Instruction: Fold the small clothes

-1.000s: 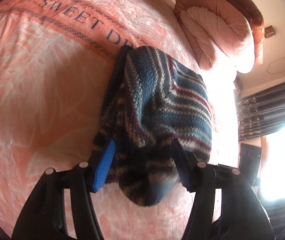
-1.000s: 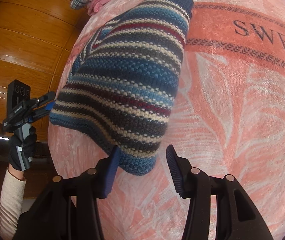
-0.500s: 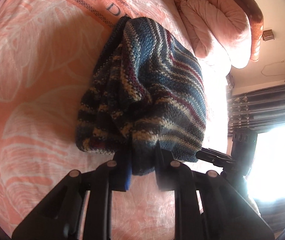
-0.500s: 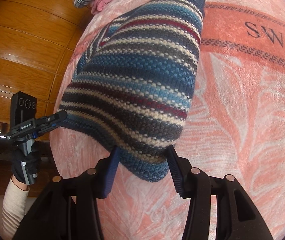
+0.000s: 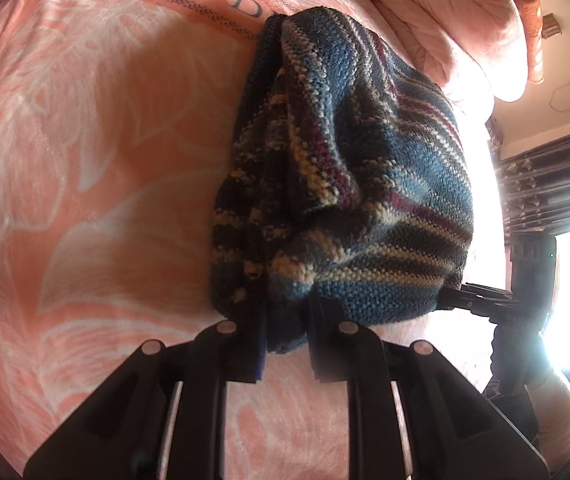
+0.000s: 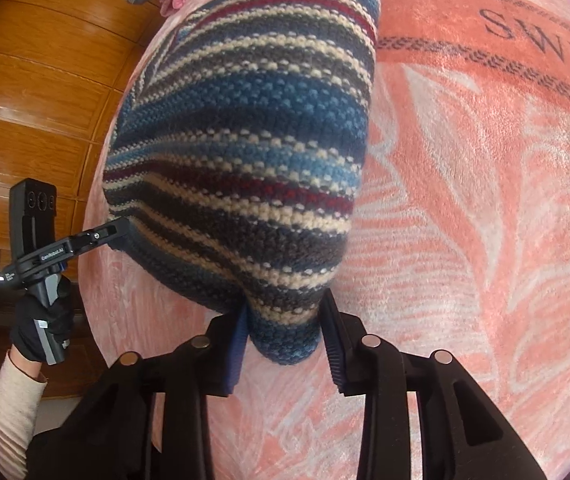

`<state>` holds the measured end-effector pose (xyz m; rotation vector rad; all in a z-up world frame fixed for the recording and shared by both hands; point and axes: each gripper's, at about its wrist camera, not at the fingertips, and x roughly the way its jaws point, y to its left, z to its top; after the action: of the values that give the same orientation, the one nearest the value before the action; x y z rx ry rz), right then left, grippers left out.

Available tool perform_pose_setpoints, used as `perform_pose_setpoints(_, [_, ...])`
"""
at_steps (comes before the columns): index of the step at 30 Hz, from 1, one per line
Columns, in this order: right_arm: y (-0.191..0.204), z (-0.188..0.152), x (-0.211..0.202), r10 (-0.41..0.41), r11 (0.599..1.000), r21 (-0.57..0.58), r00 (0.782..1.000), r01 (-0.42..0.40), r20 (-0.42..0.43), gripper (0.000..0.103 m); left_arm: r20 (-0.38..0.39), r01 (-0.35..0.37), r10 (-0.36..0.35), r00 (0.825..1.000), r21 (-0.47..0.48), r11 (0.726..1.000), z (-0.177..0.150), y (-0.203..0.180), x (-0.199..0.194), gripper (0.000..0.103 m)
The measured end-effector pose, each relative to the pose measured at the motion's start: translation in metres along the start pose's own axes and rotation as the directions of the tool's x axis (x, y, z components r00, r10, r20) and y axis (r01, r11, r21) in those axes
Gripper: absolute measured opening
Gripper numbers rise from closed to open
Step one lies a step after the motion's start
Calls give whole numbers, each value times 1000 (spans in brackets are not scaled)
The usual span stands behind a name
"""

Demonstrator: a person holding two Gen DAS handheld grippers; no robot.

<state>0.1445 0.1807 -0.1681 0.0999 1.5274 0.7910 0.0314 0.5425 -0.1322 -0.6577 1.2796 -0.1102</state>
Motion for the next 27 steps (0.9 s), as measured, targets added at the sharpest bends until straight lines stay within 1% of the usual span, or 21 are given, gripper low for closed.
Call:
perform_pose_setpoints(2, [2, -4, 4, -6, 1000, 4, 1000, 6, -2, 31, 0, 11, -11, 1000, -2, 1000, 1, 0, -2, 21])
perform_pose_setpoints(4, [2, -8, 9, -9, 1000, 7, 1000, 9, -5, 31, -3, 28, -28, 1000, -6, 1000, 3, 2, -4, 30])
perform_pose_setpoints(6, [5, -11, 15, -9, 1000, 5, 1000, 9, -18, 31, -7, 42, -42, 999, 13, 999, 6, 0, -8, 33])
perform_pose_setpoints(8, [9, -12, 18, -11, 1000, -4, 999, 11, -30, 32, 7, 41, -41, 999, 41, 998, 10, -1, -18, 41])
perform_pose_setpoints(12, [17, -10, 15, 20, 1000, -7, 999, -20, -37, 43, 32, 126, -129, 991, 89, 988, 24, -5, -40, 45])
perform_pose_setpoints(14, [18, -9, 14, 24, 1000, -12, 999, -24, -41, 44, 64, 139, -143, 988, 72, 988, 31, 2, -50, 47])
perform_pose_setpoints(15, [19, -9, 15, 22, 1000, -19, 999, -22, -44, 44, 93, 126, -130, 987, 53, 991, 34, 8, -56, 48])
perform_pose_setpoints(17, [20, -9, 17, 18, 1000, -25, 999, -19, -46, 44, 147, 73, -74, 986, 11, 997, 43, 13, -61, 50])
perform_pose_setpoints(19, [20, -6, 14, 15, 999, -32, 999, -16, -52, 45, 193, 84, -82, 978, -6, 996, 53, 9, -60, 50])
perform_pose_setpoints(20, [21, -6, 13, 11, 999, -40, 999, -13, -51, 45, 203, 94, -90, 975, -8, 996, 60, 5, -58, 50])
perform_pose_setpoints(21, [23, -5, 12, 10, 999, -49, 999, -12, -48, 45, 210, 95, -92, 973, -4, 995, 67, 0, -53, 53])
perform_pose_setpoints(22, [26, -4, 11, 12, 998, -54, 999, -14, -45, 45, 211, 71, -69, 975, -3, 997, 75, -4, -48, 59])
perform_pose_setpoints(23, [27, 0, 9, 17, 998, -55, 999, -20, -43, 45, 208, 43, -41, 977, -6, 999, 82, -8, -42, 61])
perform_pose_setpoints(25, [26, -2, 5, 35, 998, -46, 999, -36, -35, 45, 187, 53, -50, 981, -13, 999, 92, -12, -30, 61])
perform_pose_setpoints(27, [23, -2, 3, 48, 998, -35, 998, -49, -27, 45, 163, 27, -28, 986, 5, 1000, 99, -20, -17, 61])
